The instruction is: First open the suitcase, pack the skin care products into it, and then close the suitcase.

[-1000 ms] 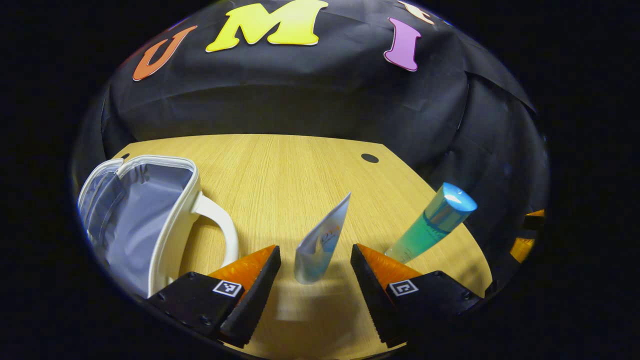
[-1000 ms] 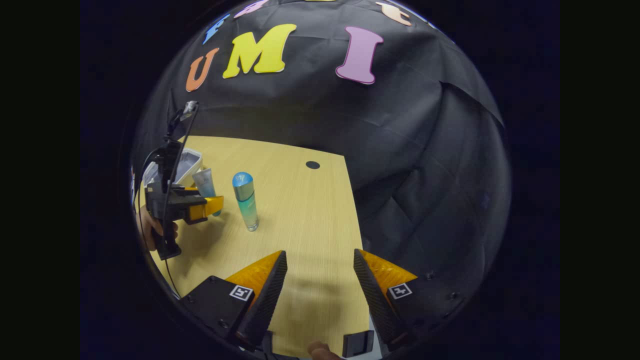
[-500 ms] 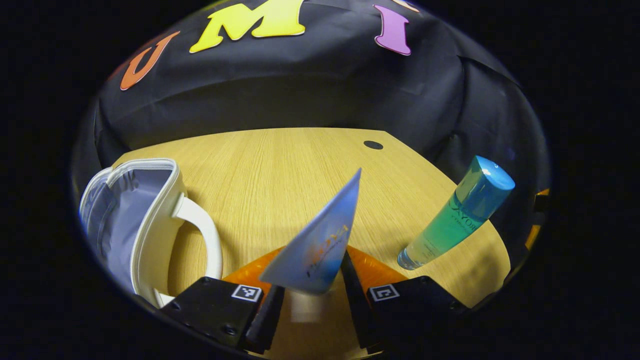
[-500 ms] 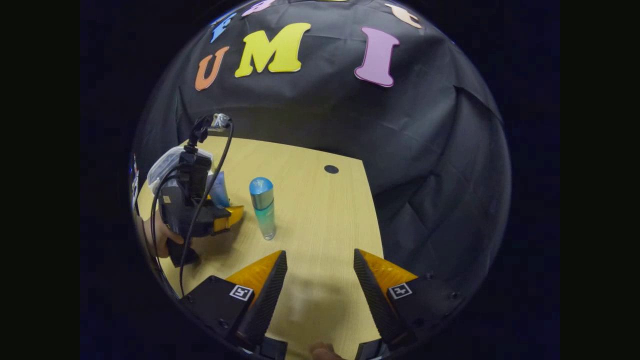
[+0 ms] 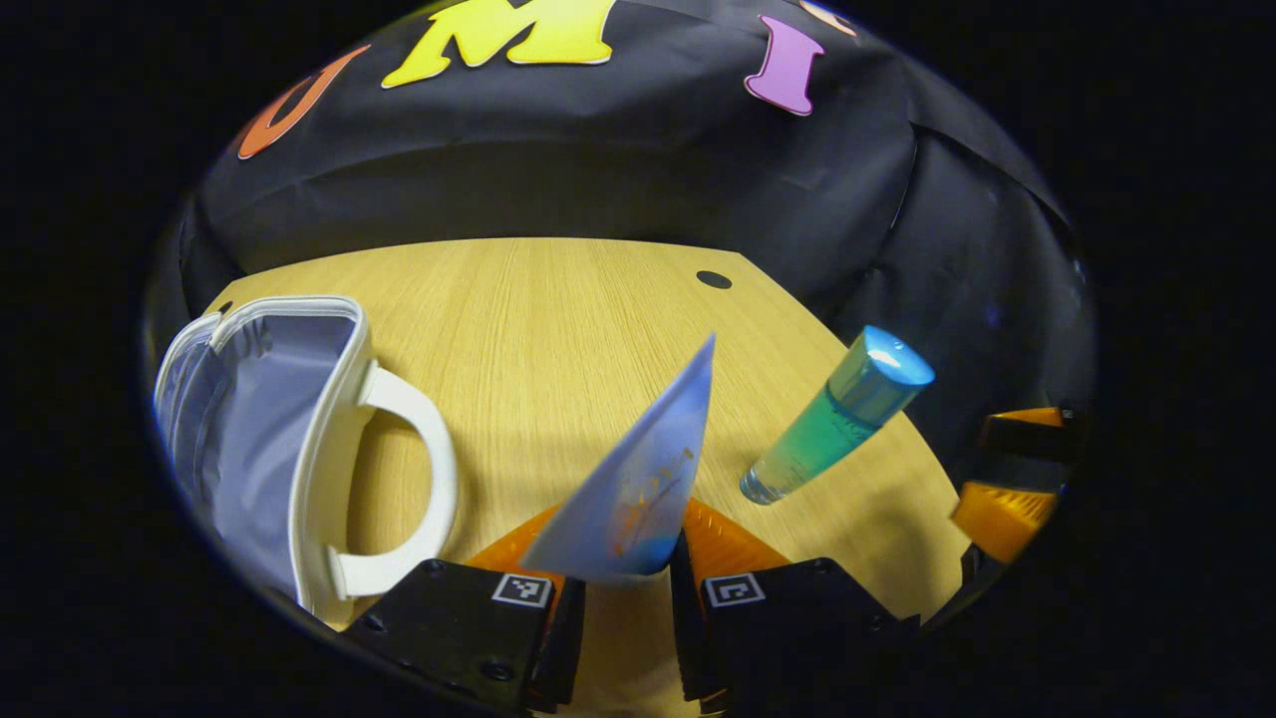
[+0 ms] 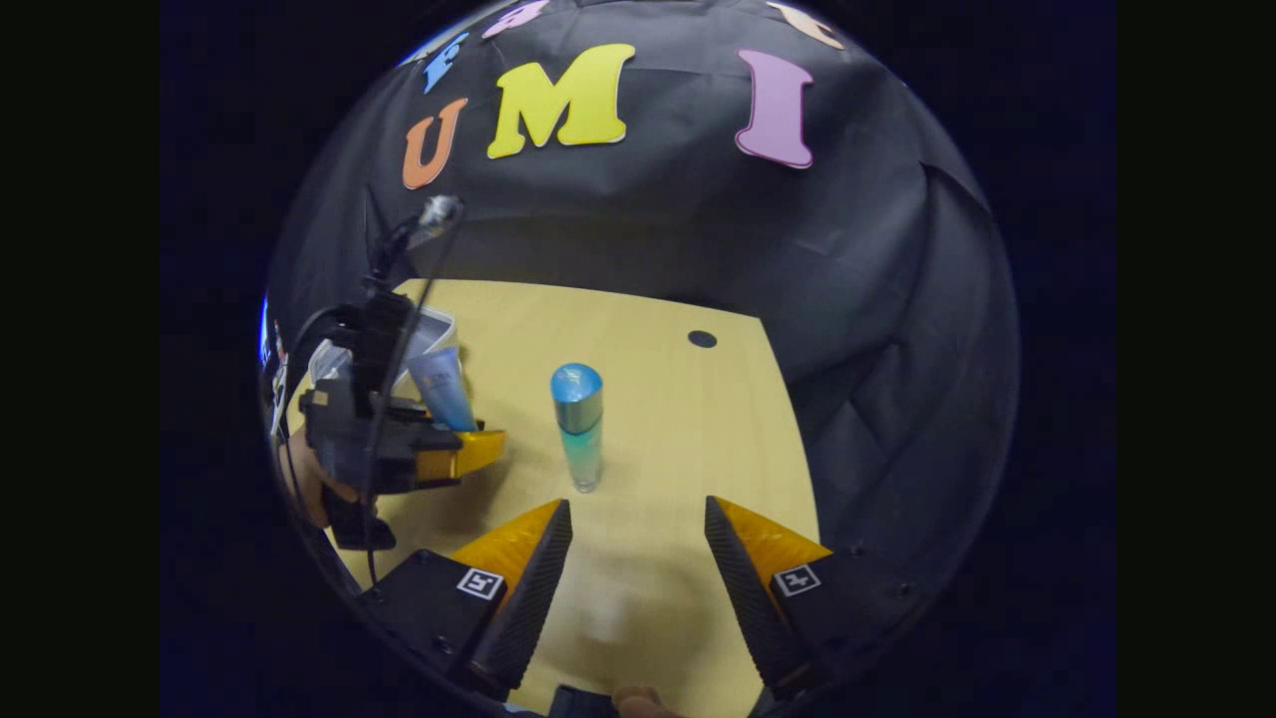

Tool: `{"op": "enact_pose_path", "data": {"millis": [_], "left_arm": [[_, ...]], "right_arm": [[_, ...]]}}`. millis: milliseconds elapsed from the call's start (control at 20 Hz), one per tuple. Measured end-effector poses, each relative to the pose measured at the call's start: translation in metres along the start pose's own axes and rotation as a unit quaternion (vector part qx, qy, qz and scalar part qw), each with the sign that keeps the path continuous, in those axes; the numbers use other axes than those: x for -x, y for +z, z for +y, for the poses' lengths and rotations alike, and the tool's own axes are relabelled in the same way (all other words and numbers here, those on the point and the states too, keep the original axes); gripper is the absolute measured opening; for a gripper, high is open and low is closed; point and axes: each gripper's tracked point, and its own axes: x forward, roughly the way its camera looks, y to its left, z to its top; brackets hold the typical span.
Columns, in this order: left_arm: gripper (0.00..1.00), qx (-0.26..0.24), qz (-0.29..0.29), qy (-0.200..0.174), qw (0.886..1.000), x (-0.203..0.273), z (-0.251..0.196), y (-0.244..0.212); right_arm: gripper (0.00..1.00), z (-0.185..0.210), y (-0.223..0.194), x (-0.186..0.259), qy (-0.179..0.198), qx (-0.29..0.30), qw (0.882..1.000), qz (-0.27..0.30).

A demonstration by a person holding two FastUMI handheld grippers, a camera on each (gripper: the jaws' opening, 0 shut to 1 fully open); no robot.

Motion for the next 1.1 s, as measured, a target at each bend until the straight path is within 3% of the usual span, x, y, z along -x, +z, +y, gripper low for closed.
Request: {"op": "enact_pose_path", "data": {"millis": [200, 550, 750, 850, 1100], "left_arm": [[0.41, 0.005, 0.002, 0.018, 1.0, 0.048, 0.017, -0.002], [0.42, 0.02, -0.011, 0.049, 0.999, 0.109, 0.056, 0.002], [0.41, 0.029, -0.023, 0.058, 0.998, 0.128, 0.076, 0.013], [0.42, 0.027, -0.026, 0.063, 0.997, 0.135, 0.088, 0.017], [0.41, 0.029, -0.043, 0.075, 0.996, 0.149, 0.126, 0.036]], "right_arm": [[0.79, 0.027, 0.011, -0.043, 0.016, -0.008, 1.0, -0.008], [0.78, 0.037, 0.016, -0.101, -0.005, -0.009, 1.0, -0.01], [0.63, 0.04, 0.014, -0.109, -0.013, -0.011, 1.0, -0.002], [0.42, 0.039, 0.014, -0.107, -0.024, -0.018, 1.0, -0.001], [0.36, 0.046, 0.012, -0.093, -0.035, -0.031, 0.999, 0.01]]}}
